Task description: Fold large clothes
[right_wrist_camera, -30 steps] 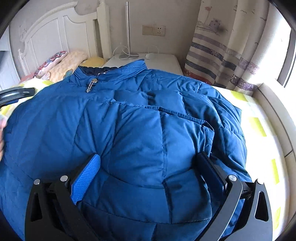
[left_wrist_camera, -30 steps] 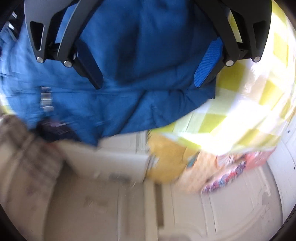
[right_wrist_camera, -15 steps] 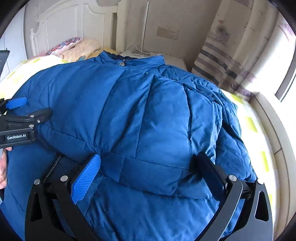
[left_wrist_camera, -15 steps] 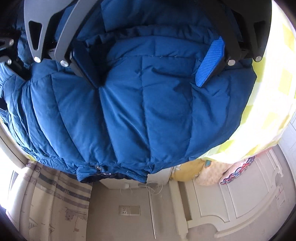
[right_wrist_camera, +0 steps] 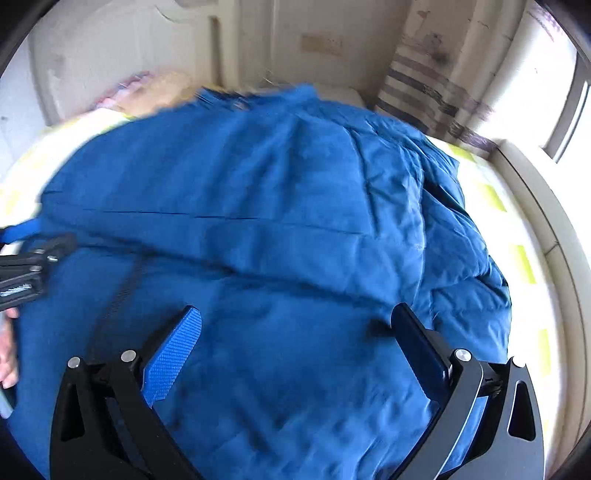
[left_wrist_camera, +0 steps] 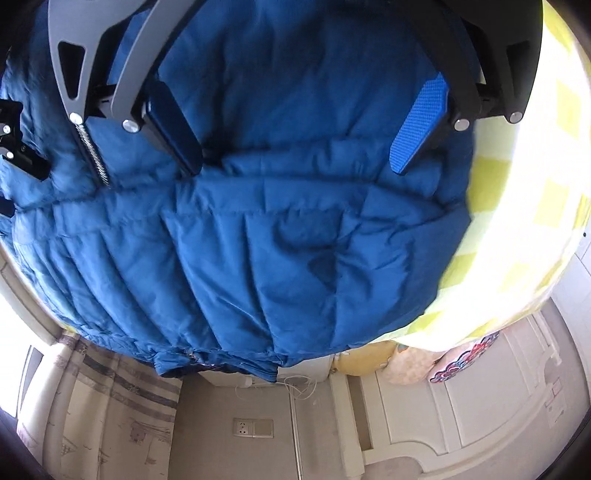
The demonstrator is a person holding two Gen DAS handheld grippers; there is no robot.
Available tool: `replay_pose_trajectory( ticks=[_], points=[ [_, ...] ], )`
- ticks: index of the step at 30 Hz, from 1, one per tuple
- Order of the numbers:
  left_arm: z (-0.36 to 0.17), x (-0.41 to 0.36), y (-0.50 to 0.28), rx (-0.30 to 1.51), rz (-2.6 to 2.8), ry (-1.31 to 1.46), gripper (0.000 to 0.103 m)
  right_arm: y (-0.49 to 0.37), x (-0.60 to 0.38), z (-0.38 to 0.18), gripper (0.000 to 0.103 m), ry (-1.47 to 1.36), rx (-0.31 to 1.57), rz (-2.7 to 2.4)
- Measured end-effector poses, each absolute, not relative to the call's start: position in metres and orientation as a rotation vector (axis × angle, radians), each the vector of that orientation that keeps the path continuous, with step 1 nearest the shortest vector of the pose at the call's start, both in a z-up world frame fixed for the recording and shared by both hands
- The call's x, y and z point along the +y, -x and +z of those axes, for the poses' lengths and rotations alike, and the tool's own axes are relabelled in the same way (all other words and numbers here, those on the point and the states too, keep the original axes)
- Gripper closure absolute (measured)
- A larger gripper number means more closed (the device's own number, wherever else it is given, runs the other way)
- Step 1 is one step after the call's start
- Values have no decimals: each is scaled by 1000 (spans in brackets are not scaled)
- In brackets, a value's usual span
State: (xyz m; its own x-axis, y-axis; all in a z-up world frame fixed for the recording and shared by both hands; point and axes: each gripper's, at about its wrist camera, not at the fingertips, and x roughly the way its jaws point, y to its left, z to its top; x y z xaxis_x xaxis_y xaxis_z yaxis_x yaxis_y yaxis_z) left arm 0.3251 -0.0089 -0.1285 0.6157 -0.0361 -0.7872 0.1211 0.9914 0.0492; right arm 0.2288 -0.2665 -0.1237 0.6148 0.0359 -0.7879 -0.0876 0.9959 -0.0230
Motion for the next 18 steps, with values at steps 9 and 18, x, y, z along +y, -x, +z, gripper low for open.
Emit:
replay_pose_trajectory(
  ticks=[9,18],
  points=[
    [-142,24,-293,960,-71,-56,2,-211,-262,-139,5,95,944,93],
    [-151,80,-265,941,-43,38,2,-168,-325,-148,4,-32,932,29]
  ],
)
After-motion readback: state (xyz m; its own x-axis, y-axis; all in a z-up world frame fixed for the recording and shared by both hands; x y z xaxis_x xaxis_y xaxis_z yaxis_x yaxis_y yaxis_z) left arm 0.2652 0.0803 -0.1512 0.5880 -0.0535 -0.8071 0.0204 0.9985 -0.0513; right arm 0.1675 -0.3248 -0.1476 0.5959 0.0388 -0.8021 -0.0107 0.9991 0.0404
